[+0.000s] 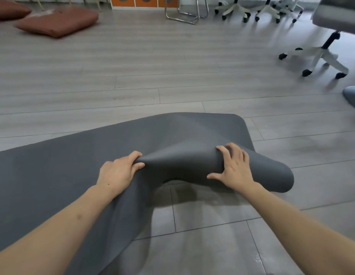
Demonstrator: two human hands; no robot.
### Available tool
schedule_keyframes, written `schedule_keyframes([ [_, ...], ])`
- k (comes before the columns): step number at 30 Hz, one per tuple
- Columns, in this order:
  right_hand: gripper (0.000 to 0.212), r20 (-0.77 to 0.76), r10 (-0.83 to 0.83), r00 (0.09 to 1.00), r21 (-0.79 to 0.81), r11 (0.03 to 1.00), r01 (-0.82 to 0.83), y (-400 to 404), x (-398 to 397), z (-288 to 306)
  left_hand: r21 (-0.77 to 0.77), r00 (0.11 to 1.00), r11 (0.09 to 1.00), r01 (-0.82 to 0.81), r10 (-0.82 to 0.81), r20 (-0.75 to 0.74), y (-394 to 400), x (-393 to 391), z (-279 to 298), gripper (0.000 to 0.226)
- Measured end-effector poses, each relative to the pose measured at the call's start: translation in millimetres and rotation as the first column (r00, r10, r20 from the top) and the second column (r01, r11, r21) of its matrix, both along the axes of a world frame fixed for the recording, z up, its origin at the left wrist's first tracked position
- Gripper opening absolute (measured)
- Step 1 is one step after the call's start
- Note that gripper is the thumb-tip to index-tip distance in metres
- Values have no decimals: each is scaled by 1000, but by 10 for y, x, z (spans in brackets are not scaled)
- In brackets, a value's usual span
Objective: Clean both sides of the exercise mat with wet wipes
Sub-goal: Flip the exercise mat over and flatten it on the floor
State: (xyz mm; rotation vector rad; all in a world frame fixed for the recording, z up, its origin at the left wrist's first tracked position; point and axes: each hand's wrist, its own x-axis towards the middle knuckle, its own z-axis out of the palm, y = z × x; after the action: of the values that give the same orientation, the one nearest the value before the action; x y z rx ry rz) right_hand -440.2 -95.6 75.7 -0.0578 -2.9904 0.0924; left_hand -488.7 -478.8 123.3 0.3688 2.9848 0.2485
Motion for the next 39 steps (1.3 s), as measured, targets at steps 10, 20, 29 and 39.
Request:
schedule_keyframes([
  [10, 44, 29, 91, 995, -177, 981, -84, 335, -283, 558, 36, 993, 999, -17, 13, 115, 129, 103, -90, 37],
  [20, 56, 446, 287, 848, -144, 958, -248, 744, -408, 1015, -124, 990, 985, 119, -107, 94, 210, 304, -226, 77],
  [29, 65, 538, 70, 840, -124, 992, -3, 786, 841, -459, -178, 933, 980, 83, -14, 360, 666, 1117, -997, 61],
  [39, 51, 167, -117, 979, -49, 991, 127, 845, 987, -868, -152, 912, 984, 90, -20, 410, 835, 1362, -1565, 57],
])
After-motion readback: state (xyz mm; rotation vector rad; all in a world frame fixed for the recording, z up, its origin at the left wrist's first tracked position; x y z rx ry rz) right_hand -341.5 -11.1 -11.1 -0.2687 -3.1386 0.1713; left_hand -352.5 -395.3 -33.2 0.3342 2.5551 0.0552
